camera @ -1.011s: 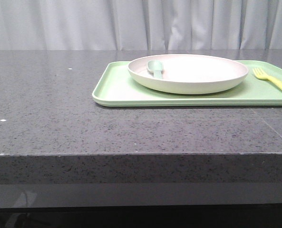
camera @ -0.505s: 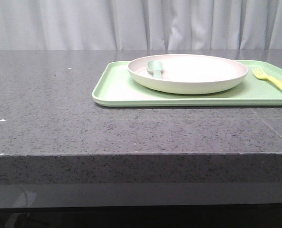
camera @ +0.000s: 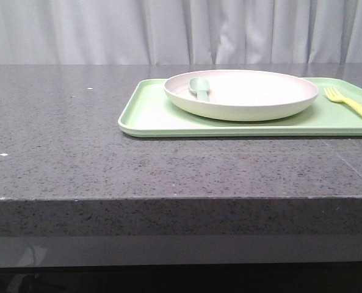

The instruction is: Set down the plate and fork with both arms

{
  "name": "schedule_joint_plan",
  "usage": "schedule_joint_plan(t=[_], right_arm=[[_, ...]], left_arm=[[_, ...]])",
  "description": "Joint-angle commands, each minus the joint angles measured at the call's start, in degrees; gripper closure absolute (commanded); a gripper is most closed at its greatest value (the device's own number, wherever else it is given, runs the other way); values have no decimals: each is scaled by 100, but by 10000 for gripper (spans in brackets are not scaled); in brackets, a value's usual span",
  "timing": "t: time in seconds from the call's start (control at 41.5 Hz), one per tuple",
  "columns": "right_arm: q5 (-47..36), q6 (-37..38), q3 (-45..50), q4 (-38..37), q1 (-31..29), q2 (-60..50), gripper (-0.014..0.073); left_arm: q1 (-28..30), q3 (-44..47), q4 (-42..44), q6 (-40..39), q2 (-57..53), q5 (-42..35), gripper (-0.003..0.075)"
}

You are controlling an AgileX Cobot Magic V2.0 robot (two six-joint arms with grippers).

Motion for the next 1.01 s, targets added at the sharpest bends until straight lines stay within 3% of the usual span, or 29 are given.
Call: schedule_joint_plan(t=[0.0,0.987], right_arm=[[-468,-39,-16,-37,-31,-110,662],[-463,-39,-16,-37,-206,-110,662]], left_arm=[[24,57,-2,-68,-146,-506,740],[24,57,-2,-68,-146,-506,740]])
